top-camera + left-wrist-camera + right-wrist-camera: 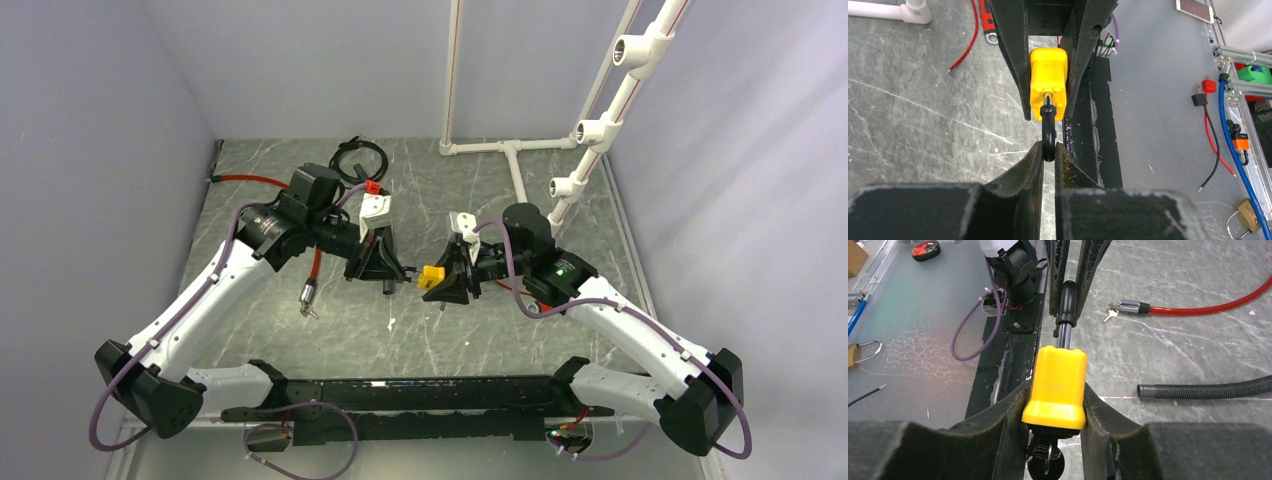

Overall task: Lock with the key
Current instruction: Lock the lock.

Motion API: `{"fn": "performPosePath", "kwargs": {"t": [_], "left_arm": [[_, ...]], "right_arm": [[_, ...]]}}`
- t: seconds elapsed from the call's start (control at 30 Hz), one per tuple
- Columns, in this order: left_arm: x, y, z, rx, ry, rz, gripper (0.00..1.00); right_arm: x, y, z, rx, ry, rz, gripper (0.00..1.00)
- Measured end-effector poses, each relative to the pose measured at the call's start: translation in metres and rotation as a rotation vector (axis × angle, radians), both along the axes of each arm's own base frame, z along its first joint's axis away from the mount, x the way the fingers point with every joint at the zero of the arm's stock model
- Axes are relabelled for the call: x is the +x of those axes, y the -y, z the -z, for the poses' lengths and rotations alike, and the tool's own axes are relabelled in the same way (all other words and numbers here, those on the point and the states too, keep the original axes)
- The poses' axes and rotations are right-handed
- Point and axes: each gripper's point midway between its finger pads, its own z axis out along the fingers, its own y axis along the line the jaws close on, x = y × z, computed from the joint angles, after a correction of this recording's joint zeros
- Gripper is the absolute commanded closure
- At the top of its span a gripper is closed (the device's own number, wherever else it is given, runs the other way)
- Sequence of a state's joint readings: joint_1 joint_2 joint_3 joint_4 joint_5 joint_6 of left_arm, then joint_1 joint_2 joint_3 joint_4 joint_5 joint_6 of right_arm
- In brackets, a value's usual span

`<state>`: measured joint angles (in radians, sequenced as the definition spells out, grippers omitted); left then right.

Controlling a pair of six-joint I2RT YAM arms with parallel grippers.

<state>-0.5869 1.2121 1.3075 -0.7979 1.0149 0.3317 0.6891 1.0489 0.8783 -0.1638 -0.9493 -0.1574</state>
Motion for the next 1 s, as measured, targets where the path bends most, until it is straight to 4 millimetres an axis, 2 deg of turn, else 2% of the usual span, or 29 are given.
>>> {"fn": "performPosePath", "kwargs": {"t": [0.1, 0.37, 0.67, 1.0], "left_arm": [[0.0, 0.001, 0.001, 0.001, -0.006, 0.004, 1.0], [-0.005, 0.006, 0.001, 0.01, -0.049, 0.007, 1.0], [-0.01, 0.021, 0.0, -0.006, -0.043, 0.036, 1.0], [-0.012, 0.022, 0.016, 0.013, -0.058, 0.038, 1.0]], "right_arm": [[0.0, 0.0, 0.0, -0.002, 0.003, -0.001, 1.0], [-0.002, 0.0, 0.005, -0.016, -0.023, -0.016, 1.0], [-0.009, 0.002, 0.023, -0.071, -0.108, -0.043, 1.0], [-0.011, 0.006, 0.037, -0.122, -0.138, -0.038, 1.0]]}}
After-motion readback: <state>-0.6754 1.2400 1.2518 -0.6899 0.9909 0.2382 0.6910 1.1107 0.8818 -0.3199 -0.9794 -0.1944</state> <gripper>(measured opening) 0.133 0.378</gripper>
